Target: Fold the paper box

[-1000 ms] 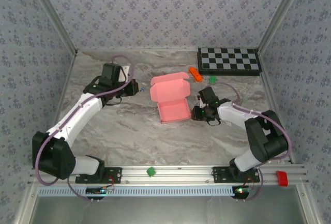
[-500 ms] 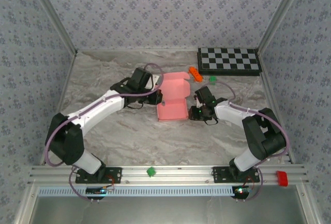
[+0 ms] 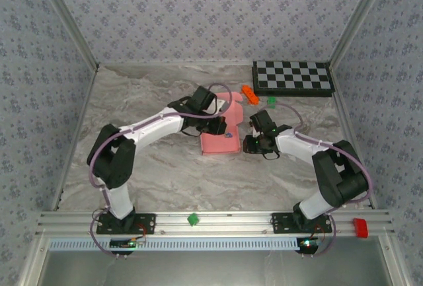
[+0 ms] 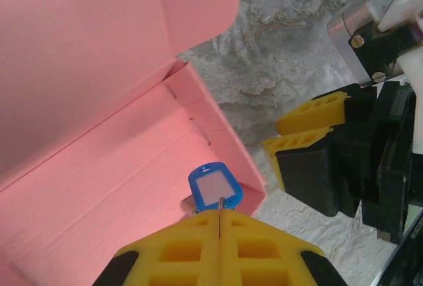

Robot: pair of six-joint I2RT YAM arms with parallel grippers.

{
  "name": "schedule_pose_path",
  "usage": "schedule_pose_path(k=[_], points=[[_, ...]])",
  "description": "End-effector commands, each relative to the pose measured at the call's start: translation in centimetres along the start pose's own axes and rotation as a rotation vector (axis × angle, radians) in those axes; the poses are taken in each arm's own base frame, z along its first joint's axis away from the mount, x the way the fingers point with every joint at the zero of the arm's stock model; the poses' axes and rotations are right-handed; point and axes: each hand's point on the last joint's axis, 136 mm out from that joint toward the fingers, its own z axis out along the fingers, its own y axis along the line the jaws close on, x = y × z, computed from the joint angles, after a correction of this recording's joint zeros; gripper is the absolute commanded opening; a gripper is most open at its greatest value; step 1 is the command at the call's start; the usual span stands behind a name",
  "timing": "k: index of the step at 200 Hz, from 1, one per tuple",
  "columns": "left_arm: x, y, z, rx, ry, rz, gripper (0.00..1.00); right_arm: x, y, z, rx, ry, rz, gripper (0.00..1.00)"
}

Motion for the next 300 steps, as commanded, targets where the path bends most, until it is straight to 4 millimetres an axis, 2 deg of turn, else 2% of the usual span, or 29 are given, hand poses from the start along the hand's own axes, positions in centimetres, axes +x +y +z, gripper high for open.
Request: schedule_pose_path(k=[1, 30, 86, 142, 164, 236, 300], points=[[-0.4, -1.3, 1.5, 0.051, 0.017, 0.01, 0.0, 0.2, -0.7, -0.6, 0.031, -0.001, -0.013, 0.34], [0.2, -1.0, 3.2, 0.041, 0.04, -0.008, 0.0, 0.2, -0.8, -0.6, 0.033, 0.004, -0.014, 0.35], [2.1, 1.1, 4.6, -0.016, 0.075, -0.035, 0.0, 0.1, -0.7, -0.6, 0.029, 0.002, -0.015, 0.35], [3.2, 4.3, 4.1, -0.184, 0.082, -0.053, 0.0, 0.2, -0.7, -0.4, 0.025, 0.012, -0.014, 0.35], [3.3, 4.9, 3.7, -0.224, 0.077, -0.059, 0.0, 0.2, -0.6, -0.4, 0.024, 0.013, -0.015, 0.35], [3.3, 6.5, 2.1, -0.333, 0.048, -0.064, 0.02, 0.2, -0.5, -0.2, 0.021, 0.017, -0.016, 0.35], [3.1, 6.7, 1.2, -0.363, 0.032, -0.055, 0.05, 0.1, -0.3, -0.1, 0.019, 0.02, -0.021, 0.35]])
